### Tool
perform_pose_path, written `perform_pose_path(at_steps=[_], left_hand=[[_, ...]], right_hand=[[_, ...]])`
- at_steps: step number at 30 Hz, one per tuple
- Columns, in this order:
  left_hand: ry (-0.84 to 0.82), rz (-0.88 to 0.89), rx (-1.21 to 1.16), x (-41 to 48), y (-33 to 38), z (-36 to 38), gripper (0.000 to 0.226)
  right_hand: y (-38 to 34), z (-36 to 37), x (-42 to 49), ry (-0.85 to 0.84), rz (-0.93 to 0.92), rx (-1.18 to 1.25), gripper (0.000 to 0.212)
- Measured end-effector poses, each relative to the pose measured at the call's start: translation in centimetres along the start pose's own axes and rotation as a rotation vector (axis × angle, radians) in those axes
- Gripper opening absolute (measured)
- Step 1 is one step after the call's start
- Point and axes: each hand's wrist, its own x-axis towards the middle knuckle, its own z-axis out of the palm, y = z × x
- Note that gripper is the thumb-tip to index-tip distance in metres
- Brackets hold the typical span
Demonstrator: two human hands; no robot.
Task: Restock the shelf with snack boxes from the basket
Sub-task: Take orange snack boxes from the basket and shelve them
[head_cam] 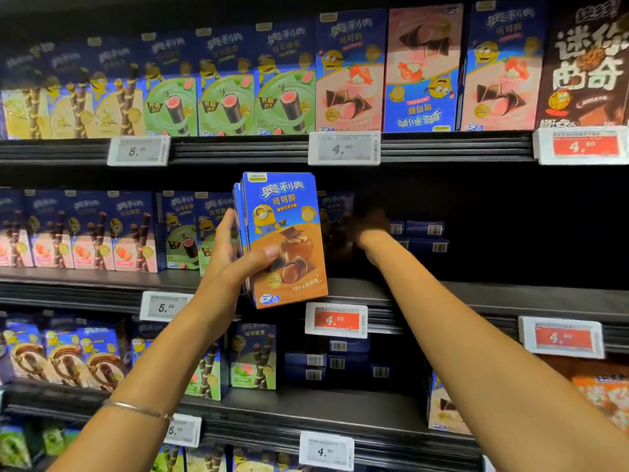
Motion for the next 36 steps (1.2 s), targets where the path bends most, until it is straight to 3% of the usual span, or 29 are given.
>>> perform_pose_path(at_steps=[3,5,9,13,17,19,22,24,27,31,36], left_hand=[[-0.003,-0.004,0.006,-0.1,0.2,0.2,0.106],[-0.004,-0.004,0.010,-0.3,0.4,0.4,0.102],[0.004,0.010,0.021,-0.9,0.8,1.4,0.104],[0.004,-0.005,0.032,-1.6,1.1,2.4,0.113],[0.052,-0.063,0.047,-2.0,2.2,3.2,0.127],[0.093,-0.090,0.057,-1.9,2.5,3.7,0.118],[0.195,-0.085,0.053,-1.7,2.1,3.9,0.082],[0.220,-0.066,0.085,-1.5,1.8,3.8,0.075],[0.274,-0.040,0.120,-1.1,1.8,3.4,0.071],[0.345,-0.024,0.121,-0.5,1.3,2.5,0.048],[0.340,-0.046,0.074,-0.3,1.1,2.6,0.061]], right_hand=[[-1.3,-2.3,-5.8,0.004,-0.096,0.366,0.025],[-1.5,-4.0,-10.6,-0.123,-0.193,0.474,0.013],[-2.0,-5.8,-16.7,-0.459,-0.299,0.448,0.038],[-2.2,-6.3,-18.3,-0.384,-0.363,0.370,0.043],[-2.0,-7.0,-18.1,-0.469,-0.243,0.495,0.038],[-2.0,-7.1,-17.9,-0.484,-0.231,0.520,0.038],[-2.0,-7.3,-17.6,-0.501,-0.204,0.527,0.039],[-1.8,-7.6,-17.1,-0.512,-0.179,0.535,0.038],[-1.0,-8.7,-16.0,-0.478,-0.179,0.509,0.033],[0.4,-10.5,-13.3,-0.393,-0.172,0.450,0.026],[1.7,-10.9,-8.4,-0.120,-0.127,0.318,0.015]])
